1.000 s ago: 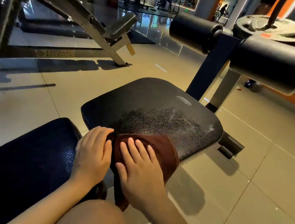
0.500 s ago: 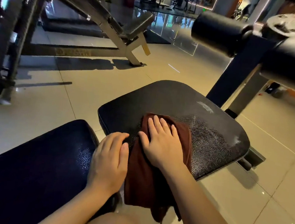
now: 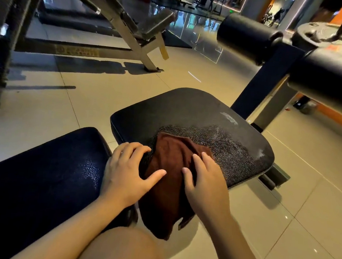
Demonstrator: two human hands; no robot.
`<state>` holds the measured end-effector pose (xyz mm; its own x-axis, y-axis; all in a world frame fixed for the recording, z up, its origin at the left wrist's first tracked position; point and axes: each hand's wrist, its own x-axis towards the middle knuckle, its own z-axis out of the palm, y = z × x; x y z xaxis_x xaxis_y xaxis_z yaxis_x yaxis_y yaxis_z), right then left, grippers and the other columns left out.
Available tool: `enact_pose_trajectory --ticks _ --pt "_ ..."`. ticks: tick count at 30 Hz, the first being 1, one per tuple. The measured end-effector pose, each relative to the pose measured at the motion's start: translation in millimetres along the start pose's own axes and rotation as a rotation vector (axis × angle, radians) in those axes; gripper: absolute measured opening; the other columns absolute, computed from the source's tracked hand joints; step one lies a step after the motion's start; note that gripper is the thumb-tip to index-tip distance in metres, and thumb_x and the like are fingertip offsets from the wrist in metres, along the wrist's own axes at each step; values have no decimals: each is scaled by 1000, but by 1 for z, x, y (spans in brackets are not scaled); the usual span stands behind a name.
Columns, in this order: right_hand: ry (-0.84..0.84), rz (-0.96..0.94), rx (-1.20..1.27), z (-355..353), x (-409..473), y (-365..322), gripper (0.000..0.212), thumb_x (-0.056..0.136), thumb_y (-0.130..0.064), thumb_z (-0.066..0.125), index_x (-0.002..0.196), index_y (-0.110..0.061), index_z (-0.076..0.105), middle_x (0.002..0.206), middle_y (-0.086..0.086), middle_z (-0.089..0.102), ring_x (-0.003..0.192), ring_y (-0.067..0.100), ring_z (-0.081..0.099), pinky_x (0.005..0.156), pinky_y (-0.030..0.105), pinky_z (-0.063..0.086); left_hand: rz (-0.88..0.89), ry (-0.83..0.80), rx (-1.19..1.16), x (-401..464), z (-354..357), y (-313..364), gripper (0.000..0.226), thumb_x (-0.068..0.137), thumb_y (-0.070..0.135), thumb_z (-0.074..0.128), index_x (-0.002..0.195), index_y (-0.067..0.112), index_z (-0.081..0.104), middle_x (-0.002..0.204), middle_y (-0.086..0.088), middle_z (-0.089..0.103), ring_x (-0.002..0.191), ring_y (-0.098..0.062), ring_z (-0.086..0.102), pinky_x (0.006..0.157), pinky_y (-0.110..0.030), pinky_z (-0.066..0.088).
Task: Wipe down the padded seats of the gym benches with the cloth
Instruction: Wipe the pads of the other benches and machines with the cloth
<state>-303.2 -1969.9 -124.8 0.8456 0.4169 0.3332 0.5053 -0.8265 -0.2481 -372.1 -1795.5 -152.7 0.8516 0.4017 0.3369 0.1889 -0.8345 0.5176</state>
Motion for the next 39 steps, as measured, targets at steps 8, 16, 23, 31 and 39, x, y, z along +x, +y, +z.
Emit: enact_pose_trajectory --ticks 8,16,23,31,39 --pt "-219 -34 446 -17 -6 14 52 93 -44 30 143 -37 41 145 -26 33 143 -6 17 118 31 -7 268 4 -15 -4 1 2 54 88 40 38 141 37 41 142 4 46 138 -17 31 110 -46 23" --pt "-144 -82 131 -12 -11 15 57 95 -44 29 141 -18 51 147 0 48 139 17 38 116 34 14 560 -115 22 -10 1 4 38 93 48 43 117 34 69 127 11 63 126 -9 52 113 -45 27" --pt "-180 -46 151 -32 -5 17 44 96 -43 50 134 -22 56 134 -2 46 121 17 49 97 29 39 637 -72 -10 -9 -11 12 27 88 36 46 92 31 72 97 13 69 98 -8 65 96 -41 45" --pt "-331 -50 55 -46 14 20 38 100 -41 45 127 -19 62 138 1 50 127 18 46 99 27 35 724 -83 -23 -23 -28 -2 13 95 34 42 102 33 53 99 10 66 97 -6 60 99 -33 43" --pt "-148 -15 10 -34 7 13 12 91 -20 52 96 -10 58 107 3 57 102 24 54 76 32 36 435 -280 13 -1 -36 3 62 92 57 16 142 34 44 148 14 42 137 2 29 115 -30 11"
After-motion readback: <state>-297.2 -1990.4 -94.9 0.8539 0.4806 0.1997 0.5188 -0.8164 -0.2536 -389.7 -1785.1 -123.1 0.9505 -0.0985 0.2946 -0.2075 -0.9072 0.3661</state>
